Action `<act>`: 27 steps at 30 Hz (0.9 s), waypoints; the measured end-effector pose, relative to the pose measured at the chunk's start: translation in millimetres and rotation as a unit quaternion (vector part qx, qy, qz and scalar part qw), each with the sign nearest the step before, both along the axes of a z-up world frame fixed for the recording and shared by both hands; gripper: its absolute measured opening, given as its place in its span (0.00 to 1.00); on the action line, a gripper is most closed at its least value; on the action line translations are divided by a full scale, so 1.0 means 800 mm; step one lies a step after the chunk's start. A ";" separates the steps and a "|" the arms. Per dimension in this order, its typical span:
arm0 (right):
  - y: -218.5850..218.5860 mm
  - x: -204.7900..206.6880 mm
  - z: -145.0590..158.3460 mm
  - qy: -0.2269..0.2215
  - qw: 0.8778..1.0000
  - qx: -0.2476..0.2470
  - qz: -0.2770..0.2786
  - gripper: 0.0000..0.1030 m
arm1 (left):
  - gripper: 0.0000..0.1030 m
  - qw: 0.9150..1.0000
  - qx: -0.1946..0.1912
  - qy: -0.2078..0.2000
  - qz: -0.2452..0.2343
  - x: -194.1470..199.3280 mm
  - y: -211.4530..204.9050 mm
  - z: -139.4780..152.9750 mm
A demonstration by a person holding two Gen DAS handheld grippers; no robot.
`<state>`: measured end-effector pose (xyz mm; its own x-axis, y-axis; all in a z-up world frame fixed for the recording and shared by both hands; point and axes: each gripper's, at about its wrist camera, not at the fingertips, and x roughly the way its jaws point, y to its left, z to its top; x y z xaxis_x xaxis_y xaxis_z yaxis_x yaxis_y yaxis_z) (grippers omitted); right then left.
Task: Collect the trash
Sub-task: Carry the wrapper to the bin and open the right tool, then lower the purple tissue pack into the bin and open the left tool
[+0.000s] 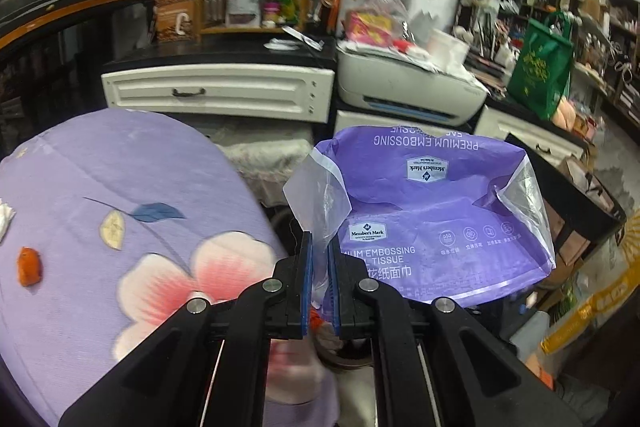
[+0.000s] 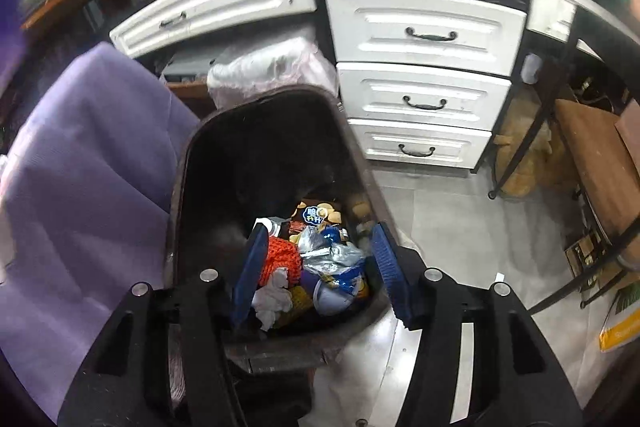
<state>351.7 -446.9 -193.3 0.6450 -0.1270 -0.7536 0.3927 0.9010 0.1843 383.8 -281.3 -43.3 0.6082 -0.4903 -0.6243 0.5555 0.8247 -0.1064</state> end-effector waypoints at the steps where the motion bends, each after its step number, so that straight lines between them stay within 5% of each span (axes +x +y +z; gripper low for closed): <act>1: -0.004 -0.011 0.005 -0.006 1.000 0.000 -0.006 0.54 | 0.08 1.000 0.004 0.002 -0.003 -0.001 -0.007 -0.003; 12: -0.064 -0.144 0.021 -0.012 0.995 -0.017 -0.099 0.54 | 0.07 0.996 0.056 0.056 -0.036 -0.003 -0.115 -0.066; 27: -0.077 -0.200 0.046 -0.050 0.991 -0.035 -0.122 0.54 | 0.07 0.985 0.112 0.129 0.006 0.032 -0.144 -0.156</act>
